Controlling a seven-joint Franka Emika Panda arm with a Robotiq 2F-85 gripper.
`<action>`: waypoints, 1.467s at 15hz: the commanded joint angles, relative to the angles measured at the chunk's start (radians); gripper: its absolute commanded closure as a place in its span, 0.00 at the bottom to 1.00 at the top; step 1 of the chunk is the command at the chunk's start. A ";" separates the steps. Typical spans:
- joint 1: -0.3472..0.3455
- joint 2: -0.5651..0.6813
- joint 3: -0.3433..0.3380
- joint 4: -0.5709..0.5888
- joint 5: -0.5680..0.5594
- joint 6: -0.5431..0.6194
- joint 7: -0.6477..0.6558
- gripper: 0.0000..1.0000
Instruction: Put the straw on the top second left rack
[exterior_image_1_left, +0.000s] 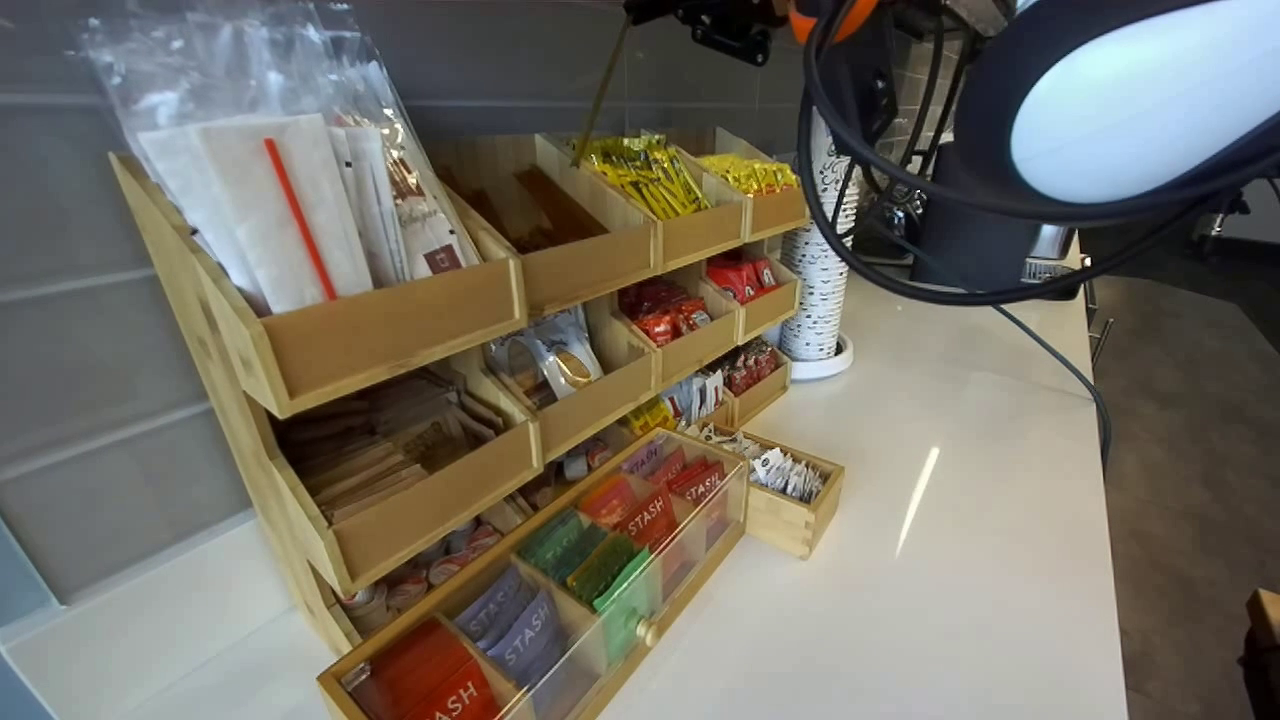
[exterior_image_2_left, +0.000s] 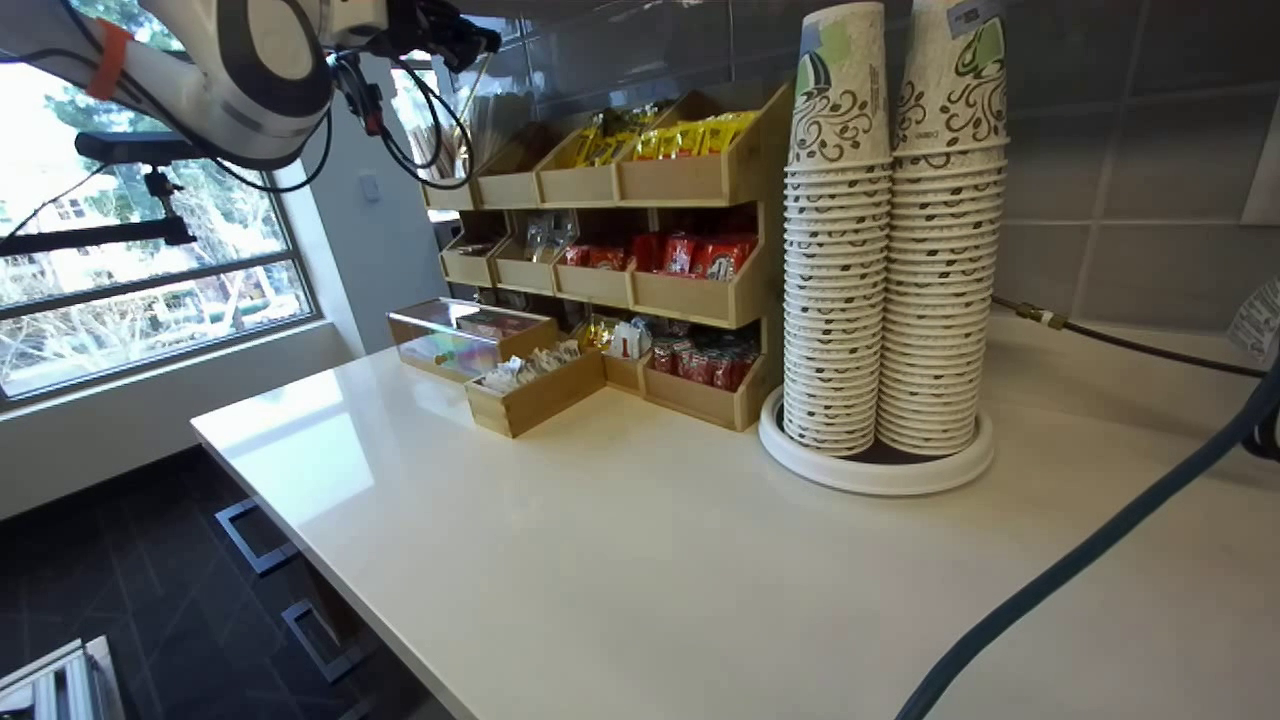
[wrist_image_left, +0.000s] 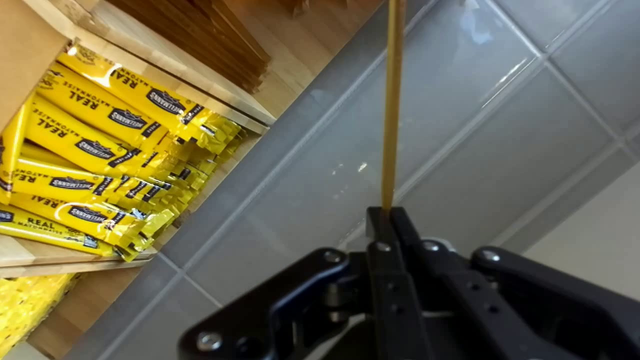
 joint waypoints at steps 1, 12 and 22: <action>-0.151 -0.009 0.140 0.052 0.024 0.044 0.015 0.99; -0.449 -0.021 0.451 0.152 0.191 0.059 -0.126 0.99; -0.615 -0.068 0.600 0.222 0.168 0.059 -0.112 0.99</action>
